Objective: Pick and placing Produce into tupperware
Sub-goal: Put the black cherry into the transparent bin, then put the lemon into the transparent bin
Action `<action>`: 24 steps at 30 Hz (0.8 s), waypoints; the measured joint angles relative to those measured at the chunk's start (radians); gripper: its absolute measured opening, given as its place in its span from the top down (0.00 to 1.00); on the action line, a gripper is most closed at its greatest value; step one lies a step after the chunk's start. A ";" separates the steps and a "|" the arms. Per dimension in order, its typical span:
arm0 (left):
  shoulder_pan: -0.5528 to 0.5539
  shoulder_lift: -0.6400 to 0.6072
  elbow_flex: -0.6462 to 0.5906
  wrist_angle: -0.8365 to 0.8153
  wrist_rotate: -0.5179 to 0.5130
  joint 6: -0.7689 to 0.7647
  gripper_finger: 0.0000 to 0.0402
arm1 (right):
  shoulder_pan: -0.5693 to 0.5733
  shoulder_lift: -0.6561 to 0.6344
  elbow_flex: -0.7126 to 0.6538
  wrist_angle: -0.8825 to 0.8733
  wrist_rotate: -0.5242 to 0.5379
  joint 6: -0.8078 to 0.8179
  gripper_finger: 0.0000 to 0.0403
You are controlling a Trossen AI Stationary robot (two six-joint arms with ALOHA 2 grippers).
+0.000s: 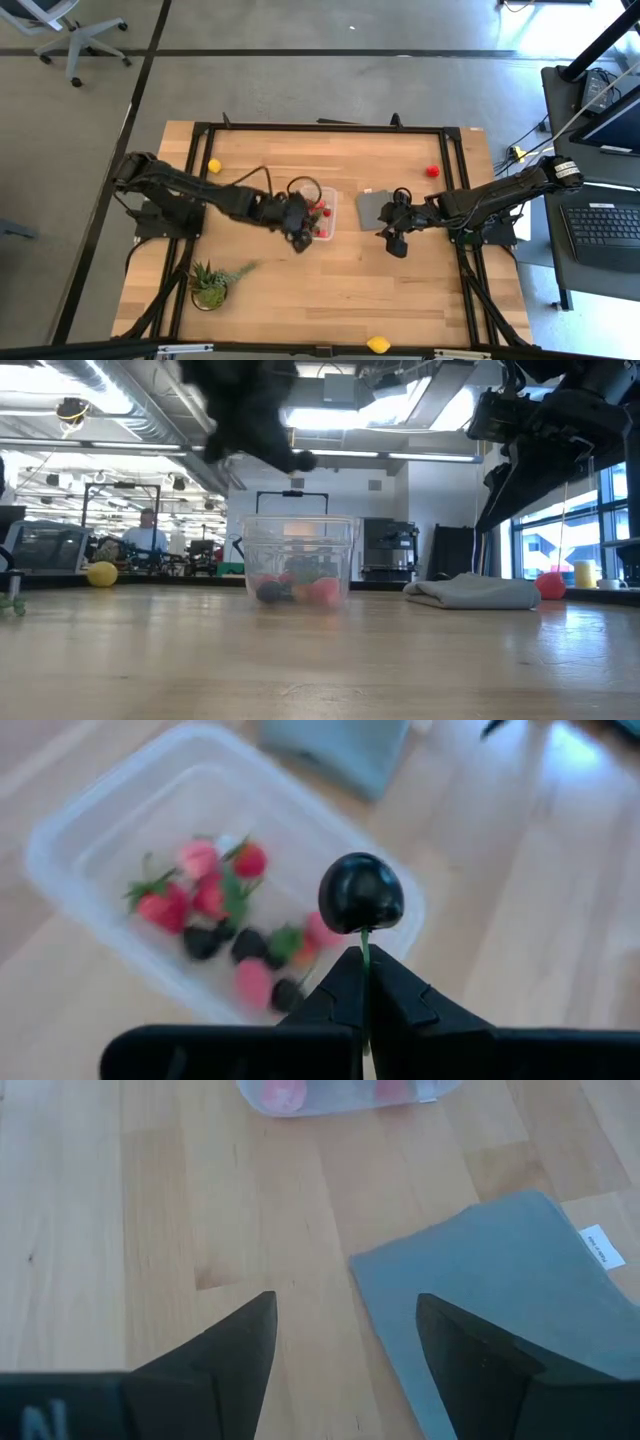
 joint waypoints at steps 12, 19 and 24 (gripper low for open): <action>0.190 0.062 0.000 0.043 0.082 0.008 0.98 | 0.000 0.000 0.000 0.006 -0.001 0.077 0.40; 0.211 0.062 0.000 0.086 0.125 0.088 0.89 | 0.000 0.000 0.000 0.017 -0.001 0.082 0.40; 0.212 0.062 0.000 0.098 0.136 0.109 0.68 | 0.000 0.000 0.000 0.051 -0.001 0.082 0.40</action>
